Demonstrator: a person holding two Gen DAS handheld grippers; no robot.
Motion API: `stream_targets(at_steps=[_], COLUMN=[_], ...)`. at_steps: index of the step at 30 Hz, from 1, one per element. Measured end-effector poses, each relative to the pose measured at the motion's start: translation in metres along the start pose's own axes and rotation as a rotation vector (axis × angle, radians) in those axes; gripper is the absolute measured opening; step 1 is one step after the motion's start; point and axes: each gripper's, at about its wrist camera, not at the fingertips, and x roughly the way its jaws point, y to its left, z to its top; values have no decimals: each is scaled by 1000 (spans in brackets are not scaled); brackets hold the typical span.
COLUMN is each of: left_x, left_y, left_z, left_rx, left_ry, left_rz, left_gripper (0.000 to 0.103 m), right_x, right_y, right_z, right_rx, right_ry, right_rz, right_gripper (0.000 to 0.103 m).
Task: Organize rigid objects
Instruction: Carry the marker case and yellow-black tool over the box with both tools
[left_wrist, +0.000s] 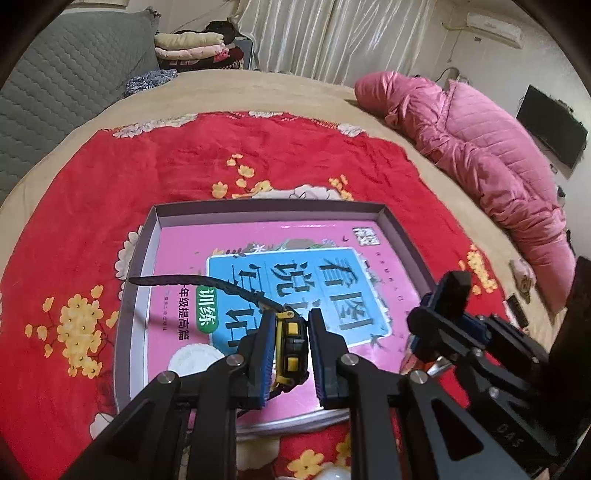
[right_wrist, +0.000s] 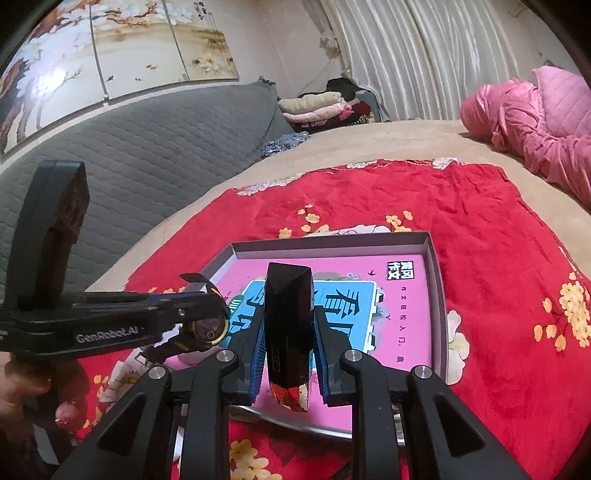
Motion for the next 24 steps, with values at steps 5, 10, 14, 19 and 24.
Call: stream_targets(at_steps=[5,10,14,19,24], left_x=[14,24,30,33,33], left_y=[0,-4,-10,-16,-20], left_z=[-1,-5,-10,-15,-21], left_rx=[10,16,41,54,74], left_ry=[28,54,65,69,57], left_rz=[8,4,13,15,24], left_gripper=[18,18,18,18,18], right_x=[10,24,36,40,48], right_y=[-4,-5,-5,-4,-4], right_z=[0,-5,-12,-15,-17], right_rx=[9,12,7,-16,-31], right_ry=[34,113,177,201,218], right_rz=[8,3,-23,-66,-99], right_gripper=[24,24,24,24,24])
